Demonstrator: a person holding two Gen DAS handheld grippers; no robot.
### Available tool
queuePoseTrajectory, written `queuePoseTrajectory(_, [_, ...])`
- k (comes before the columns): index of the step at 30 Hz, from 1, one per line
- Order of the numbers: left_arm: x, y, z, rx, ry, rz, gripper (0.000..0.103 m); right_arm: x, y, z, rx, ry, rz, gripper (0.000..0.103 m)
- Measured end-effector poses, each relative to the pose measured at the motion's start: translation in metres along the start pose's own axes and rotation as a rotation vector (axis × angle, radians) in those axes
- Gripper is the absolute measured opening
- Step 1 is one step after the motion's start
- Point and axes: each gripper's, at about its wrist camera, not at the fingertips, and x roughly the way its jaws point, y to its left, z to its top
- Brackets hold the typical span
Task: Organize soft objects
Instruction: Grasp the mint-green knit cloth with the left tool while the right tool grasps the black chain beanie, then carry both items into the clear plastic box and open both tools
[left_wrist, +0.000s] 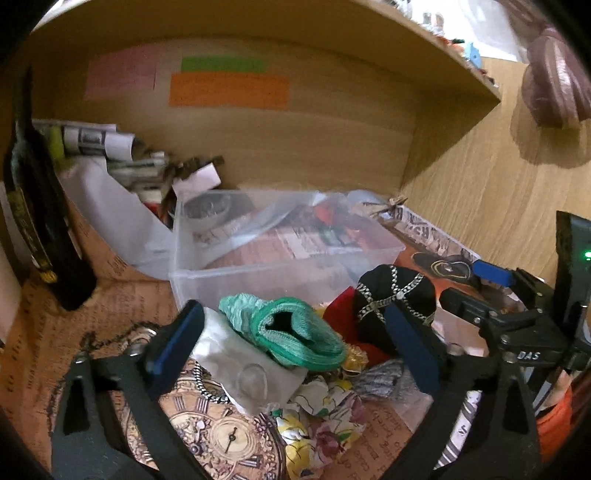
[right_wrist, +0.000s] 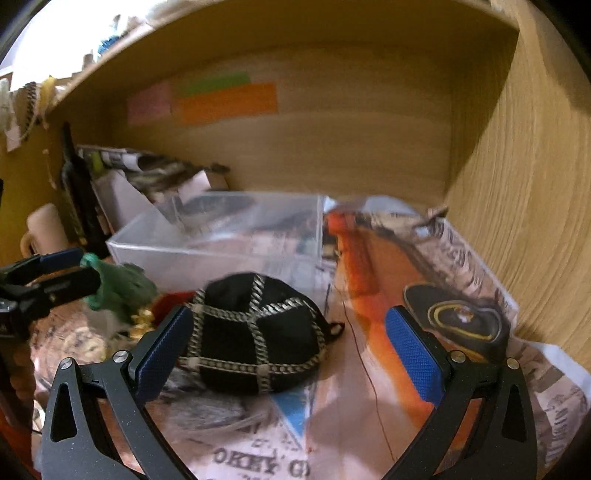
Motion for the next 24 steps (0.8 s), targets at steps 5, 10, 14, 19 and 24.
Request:
queuePoseTrajectory(5, [0.018,0.003,-0.007,0.000,0.052,-0.004,0.078,0.022,-0.008,-0.001,0.032,0.076,0.034,0.090])
queuePoseTrajectory(10, [0.029,0.006,-0.011,-0.003,0.094,-0.011,0.055,0.040,-0.011,-0.004,0.061,0.137,0.057,0.059])
queuePoseTrajectory(14, [0.029,0.007,-0.010,-0.008,0.090,-0.014,0.043,0.040,-0.016,-0.006,0.093,0.134,0.082,0.040])
queuePoseTrajectory(19, [0.023,0.005,-0.010,-0.004,0.074,-0.003,0.025,0.032,-0.016,-0.004,0.095,0.109,0.093,0.021])
queuePoseTrajectory(24, [0.014,0.008,-0.006,-0.019,0.047,-0.006,0.017,0.020,-0.010,0.001,0.076,0.077,0.101,0.015])
